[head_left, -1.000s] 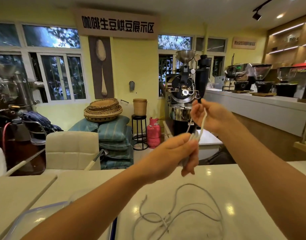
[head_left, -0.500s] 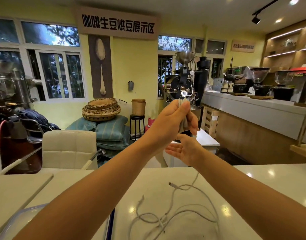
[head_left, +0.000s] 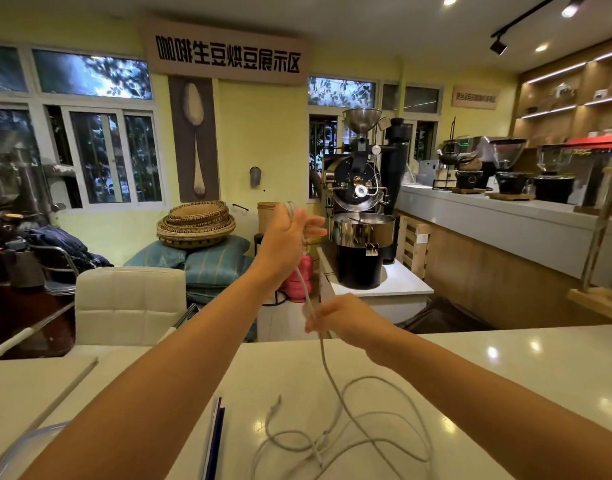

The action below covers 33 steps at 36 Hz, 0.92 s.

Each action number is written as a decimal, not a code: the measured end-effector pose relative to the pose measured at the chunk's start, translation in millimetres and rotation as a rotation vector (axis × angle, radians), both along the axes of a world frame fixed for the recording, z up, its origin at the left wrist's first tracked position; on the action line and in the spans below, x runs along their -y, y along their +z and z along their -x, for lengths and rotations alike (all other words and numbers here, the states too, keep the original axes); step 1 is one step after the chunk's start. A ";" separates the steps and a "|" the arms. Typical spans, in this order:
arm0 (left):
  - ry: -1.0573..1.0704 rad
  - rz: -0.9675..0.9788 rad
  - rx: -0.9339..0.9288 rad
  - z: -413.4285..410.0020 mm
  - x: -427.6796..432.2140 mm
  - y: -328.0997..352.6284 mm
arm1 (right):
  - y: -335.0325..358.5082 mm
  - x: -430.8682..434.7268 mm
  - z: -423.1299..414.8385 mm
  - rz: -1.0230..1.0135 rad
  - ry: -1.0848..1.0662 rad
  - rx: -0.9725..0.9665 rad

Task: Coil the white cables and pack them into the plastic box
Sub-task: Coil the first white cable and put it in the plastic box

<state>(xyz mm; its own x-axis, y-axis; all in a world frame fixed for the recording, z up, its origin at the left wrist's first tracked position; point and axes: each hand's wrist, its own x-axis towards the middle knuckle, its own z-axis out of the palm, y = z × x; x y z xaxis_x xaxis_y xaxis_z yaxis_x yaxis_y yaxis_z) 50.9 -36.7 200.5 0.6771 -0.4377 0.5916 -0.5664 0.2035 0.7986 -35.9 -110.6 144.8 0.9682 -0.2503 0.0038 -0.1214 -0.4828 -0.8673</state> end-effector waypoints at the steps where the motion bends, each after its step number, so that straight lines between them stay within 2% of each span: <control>1: 0.025 -0.011 0.018 -2.7 -0.8 -3.1 | 1.5 -0.3 2.3 0.025 0.028 -0.018; 3: 0.082 -0.054 0.066 -7.6 -2.2 -9.7 | 5.4 0.5 6.5 -0.002 0.087 -0.042; 7: 0.161 -0.154 0.137 -19.6 -5.7 -22.3 | 17.3 5.1 15.4 -0.206 0.222 -0.035; 14: 0.097 -0.338 0.091 -18.9 -15.5 -43.0 | 49.2 30.2 32.3 -0.534 0.301 0.054; 19: -0.035 -0.422 0.020 -4.3 -17.3 -59.3 | 67.6 42.6 33.1 -0.812 0.328 0.178; 21: -0.079 -0.408 -0.036 -1.2 -16.1 -64.7 | 73.1 45.1 29.7 -0.707 0.296 0.189; 24: -0.149 -0.389 -0.072 5.1 -18.7 -66.5 | 78.8 52.6 22.0 -0.333 0.195 0.199; 27: -0.214 -0.368 -0.075 13.8 -23.7 -63.7 | 81.0 59.0 17.1 -0.105 0.146 0.243; 31: -0.316 -0.339 -0.039 25.7 -30.3 -53.4 | 74.5 67.2 13.0 0.019 0.079 0.265; 33: -0.375 -0.308 -0.099 31.3 -33.6 -45.2 | 67.5 71.7 11.0 0.035 0.043 0.262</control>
<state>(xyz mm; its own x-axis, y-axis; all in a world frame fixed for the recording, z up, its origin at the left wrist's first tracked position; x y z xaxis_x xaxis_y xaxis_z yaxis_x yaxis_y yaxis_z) 19.6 -3.1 155.3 0.4857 -0.8063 0.3376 -0.4176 0.1253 0.9000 -46.8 -182.3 212.3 0.9427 -0.2044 0.2639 0.1264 -0.5130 -0.8490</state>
